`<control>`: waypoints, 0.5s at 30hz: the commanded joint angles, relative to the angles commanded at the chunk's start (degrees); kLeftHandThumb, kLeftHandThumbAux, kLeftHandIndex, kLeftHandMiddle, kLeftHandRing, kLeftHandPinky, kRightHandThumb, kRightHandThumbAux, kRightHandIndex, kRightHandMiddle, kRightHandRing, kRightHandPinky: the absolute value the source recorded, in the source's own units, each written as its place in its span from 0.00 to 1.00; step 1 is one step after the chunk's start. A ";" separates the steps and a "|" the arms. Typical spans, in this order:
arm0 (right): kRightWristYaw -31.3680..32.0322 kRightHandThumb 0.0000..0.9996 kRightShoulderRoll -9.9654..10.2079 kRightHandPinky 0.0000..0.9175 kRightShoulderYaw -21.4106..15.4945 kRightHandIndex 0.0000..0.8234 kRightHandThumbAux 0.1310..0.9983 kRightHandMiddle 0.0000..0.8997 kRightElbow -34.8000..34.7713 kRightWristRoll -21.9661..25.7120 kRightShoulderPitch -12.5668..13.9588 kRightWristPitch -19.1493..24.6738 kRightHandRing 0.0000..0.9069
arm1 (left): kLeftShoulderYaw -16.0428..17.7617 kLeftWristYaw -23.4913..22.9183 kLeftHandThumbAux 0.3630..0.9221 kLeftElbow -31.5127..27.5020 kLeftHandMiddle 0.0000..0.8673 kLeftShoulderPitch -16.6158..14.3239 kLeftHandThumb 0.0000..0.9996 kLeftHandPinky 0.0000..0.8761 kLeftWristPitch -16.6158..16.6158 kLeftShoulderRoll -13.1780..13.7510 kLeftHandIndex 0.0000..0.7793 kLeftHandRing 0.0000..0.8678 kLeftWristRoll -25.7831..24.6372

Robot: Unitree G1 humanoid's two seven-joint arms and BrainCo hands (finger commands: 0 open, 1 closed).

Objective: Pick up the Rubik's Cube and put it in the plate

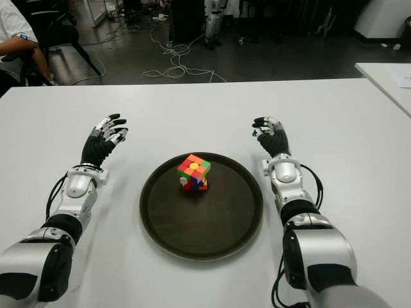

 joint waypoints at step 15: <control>-0.58 0.68 -0.15 0.43 0.17 0.50 0.69 0.41 0.02 -0.57 -0.02 -0.28 0.43 | 0.15 -0.60 0.45 -0.40 0.20 -0.06 0.11 0.23 0.88 -0.12 0.13 0.21 -0.35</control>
